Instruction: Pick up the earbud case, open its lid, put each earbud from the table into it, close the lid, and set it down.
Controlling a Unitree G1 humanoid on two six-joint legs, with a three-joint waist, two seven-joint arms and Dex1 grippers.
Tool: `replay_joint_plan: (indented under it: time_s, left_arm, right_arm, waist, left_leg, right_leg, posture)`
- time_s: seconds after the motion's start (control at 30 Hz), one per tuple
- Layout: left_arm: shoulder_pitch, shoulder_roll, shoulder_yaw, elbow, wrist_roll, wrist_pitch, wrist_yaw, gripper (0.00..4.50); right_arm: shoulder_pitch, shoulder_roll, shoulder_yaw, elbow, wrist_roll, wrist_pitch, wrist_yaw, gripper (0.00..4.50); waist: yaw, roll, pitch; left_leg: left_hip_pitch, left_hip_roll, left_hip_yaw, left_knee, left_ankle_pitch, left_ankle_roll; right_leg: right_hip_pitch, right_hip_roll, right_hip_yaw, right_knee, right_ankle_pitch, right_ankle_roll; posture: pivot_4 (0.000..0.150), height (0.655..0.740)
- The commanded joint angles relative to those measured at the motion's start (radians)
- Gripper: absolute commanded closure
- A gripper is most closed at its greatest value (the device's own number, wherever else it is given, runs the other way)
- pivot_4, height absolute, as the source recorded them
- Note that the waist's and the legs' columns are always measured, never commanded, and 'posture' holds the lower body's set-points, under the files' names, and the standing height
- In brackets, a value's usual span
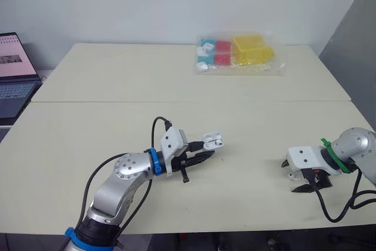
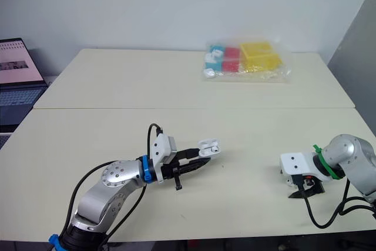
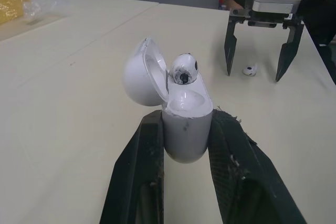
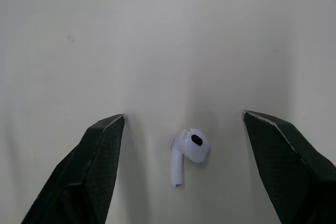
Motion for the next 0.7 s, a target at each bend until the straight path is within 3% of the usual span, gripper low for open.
replay_joint_plan:
  time_s: [0.03, 0.23, 0.43, 0.7]
  left_arm:
    - [0.001, -0.007, -0.006, -0.031, -0.013, -0.008, 0.007, 3.7]
    - [0.002, -0.022, -0.024, -0.024, -0.005, -0.014, 0.008, 3.7]
    - [-0.004, -0.038, -0.04, -0.011, 0.0, -0.02, 0.01, 3.7]
    - [0.006, -0.047, -0.048, -0.016, 0.005, -0.023, 0.023, 3.7]
  right_arm:
    - [0.035, -0.064, -0.125, -0.135, 0.05, 0.144, -0.025, 0.7]
    - [0.064, -0.114, -0.08, -0.319, -0.02, 0.424, -0.088, 0.7]
    - [-0.003, -0.074, 0.055, -0.32, -0.131, 0.456, -0.125, 0.7]
    - [-0.029, -0.069, 0.098, -0.27, -0.165, 0.446, -0.11, 0.7]
  waist:
    - [0.002, 0.002, 0.001]
    - [0.004, 0.002, 0.001]
    - [0.003, 0.002, 0.001]
    - [0.004, 0.002, 0.001]
  left_leg:
    - [-0.001, 0.0, 0.0, 0.0, 0.0, 0.0]
    - [-0.002, 0.001, -0.001, -0.002, 0.0, 0.0]
    - [-0.001, -0.001, -0.001, -0.001, 0.0, 0.0]
    - [-0.003, -0.001, -0.001, -0.001, 0.0, 0.0]
  right_leg:
    - [0.0, 0.0, 0.0, 0.0, 0.0, 0.0]
    - [-0.001, -0.003, -0.001, -0.001, -0.002, -0.001]
    - [-0.001, -0.003, -0.002, -0.001, -0.001, -0.001]
    - [-0.002, -0.002, -0.002, -0.001, -0.002, -0.001]
  posture:
    - [0.15, 0.74]
    - [0.15, 0.74]
    - [0.15, 0.74]
    - [0.15, 0.74]
